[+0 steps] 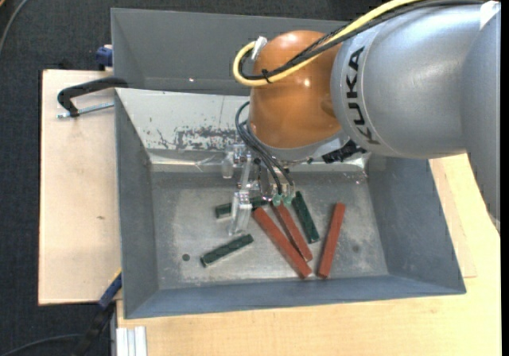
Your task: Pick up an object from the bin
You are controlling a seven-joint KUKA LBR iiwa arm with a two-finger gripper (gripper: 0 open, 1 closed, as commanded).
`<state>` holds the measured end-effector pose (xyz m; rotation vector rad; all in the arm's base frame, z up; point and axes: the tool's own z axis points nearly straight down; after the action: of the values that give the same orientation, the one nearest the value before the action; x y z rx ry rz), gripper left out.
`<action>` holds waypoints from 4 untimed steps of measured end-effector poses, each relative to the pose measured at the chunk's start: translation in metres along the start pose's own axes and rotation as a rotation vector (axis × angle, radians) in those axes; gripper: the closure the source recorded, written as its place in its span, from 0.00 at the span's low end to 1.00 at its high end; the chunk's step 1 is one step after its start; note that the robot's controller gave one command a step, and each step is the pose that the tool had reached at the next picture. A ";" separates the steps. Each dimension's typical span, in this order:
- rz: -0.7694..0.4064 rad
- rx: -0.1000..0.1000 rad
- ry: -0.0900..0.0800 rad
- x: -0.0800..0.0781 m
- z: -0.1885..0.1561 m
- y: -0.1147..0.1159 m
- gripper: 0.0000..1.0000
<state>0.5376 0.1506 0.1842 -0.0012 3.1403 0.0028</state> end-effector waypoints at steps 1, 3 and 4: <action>-0.096 0.003 0.005 -0.022 0.059 -0.037 0.00; -0.142 0.000 -0.004 -0.043 0.070 -0.043 0.00; 0.023 0.000 0.001 -0.057 0.114 -0.048 0.00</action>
Offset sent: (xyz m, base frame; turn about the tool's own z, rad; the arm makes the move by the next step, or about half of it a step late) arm 0.0219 -0.0350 -0.0573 -0.0978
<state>0.5946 0.1027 0.0697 0.0346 3.1412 0.0024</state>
